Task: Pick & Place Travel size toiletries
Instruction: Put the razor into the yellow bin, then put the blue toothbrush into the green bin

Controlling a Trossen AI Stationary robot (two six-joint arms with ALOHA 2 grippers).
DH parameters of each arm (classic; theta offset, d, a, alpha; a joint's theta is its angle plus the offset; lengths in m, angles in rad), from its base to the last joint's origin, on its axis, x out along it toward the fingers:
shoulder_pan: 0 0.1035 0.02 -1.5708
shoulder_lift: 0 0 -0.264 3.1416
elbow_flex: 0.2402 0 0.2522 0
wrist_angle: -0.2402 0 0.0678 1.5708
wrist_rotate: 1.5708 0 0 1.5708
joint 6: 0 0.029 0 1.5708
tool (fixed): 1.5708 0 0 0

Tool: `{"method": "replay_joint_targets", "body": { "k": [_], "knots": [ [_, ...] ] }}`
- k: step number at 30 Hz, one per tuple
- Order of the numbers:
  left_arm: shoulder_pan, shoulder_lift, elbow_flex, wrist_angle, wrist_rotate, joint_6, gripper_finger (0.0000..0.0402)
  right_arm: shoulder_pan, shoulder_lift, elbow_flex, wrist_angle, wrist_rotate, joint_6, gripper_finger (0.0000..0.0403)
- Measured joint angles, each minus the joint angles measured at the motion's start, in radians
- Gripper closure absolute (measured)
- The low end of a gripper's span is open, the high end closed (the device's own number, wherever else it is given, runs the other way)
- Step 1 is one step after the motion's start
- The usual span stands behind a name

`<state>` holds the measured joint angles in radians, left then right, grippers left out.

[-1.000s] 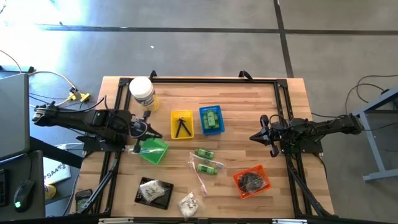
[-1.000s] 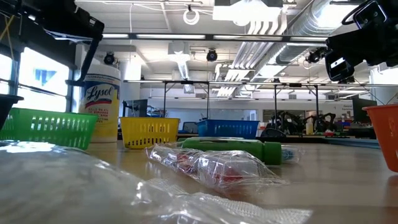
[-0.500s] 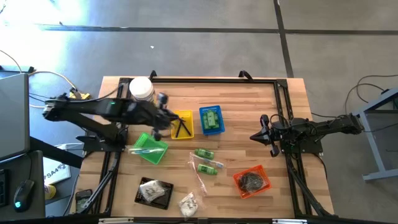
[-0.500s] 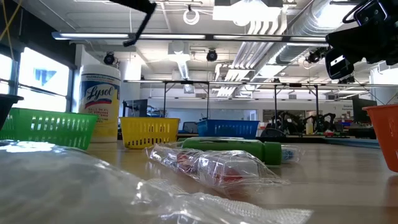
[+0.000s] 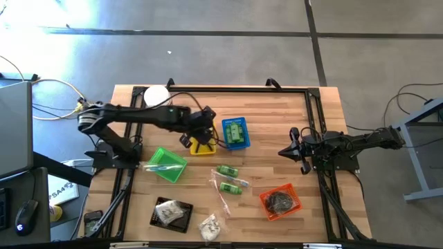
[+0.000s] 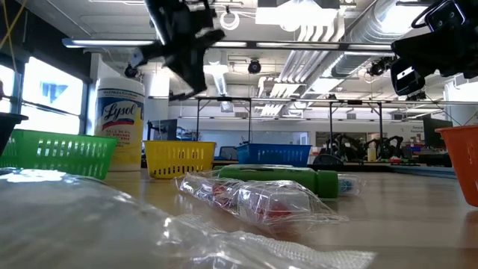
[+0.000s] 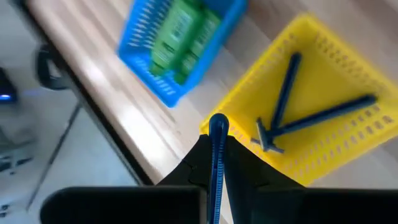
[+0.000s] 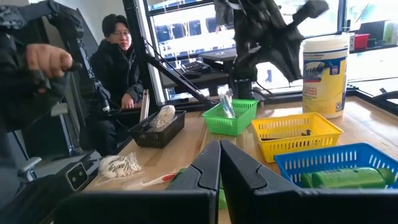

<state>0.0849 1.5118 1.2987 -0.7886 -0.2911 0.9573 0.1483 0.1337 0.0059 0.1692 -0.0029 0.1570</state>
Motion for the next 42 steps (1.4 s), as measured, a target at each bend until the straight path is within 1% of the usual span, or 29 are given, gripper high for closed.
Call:
{"method": "replay_joint_targets", "body": {
  "k": [4,8,12,14,19,24,27,32,36,38,40,42],
  "knots": [
    [0.026,0.075,0.000,-0.022,0.041,0.043,0.0386,0.000,0.002,0.000,0.000,0.000,-0.003,0.0399],
    [0.026,0.140,0.000,-0.018,0.120,0.054,0.0385,0.000,0.006,0.000,0.000,0.000,-0.004,0.0399],
    [0.027,0.190,0.000,-0.012,0.239,0.043,0.0385,0.000,0.011,0.000,0.000,0.000,-0.004,0.0399],
    [0.027,0.216,0.001,-0.008,0.283,0.032,0.0385,0.000,0.012,0.000,-0.001,0.000,-0.004,0.0399],
    [0.035,0.270,-0.001,0.014,0.302,0.029,0.0394,0.000,0.015,0.000,0.001,0.000,-0.004,0.0399],
    [0.035,0.308,-0.001,0.033,0.301,0.018,0.0390,0.000,0.016,0.000,0.000,0.000,-0.004,0.0399],
    [0.035,0.312,-0.001,0.034,0.302,-0.007,0.0362,0.000,0.016,0.000,-0.001,0.000,-0.004,0.0399],
    [0.035,0.309,-0.001,0.021,0.299,-0.056,0.0292,0.000,0.016,0.000,0.000,0.000,-0.004,0.0399],
    [0.033,0.303,0.003,0.003,0.255,-0.109,0.0252,0.000,0.016,0.000,0.000,0.000,-0.004,0.0399],
    [0.033,0.296,0.021,-0.052,0.248,-0.146,0.0239,0.000,0.016,0.000,0.000,0.000,-0.004,0.0399],
    [0.033,0.290,0.068,-0.101,0.249,-0.193,0.0230,0.000,0.016,0.000,0.000,0.000,-0.004,0.0399],
    [0.033,0.264,0.117,-0.218,0.256,-0.248,0.0226,0.000,0.016,0.000,0.000,0.000,-0.004,0.0399]
  ]
}}
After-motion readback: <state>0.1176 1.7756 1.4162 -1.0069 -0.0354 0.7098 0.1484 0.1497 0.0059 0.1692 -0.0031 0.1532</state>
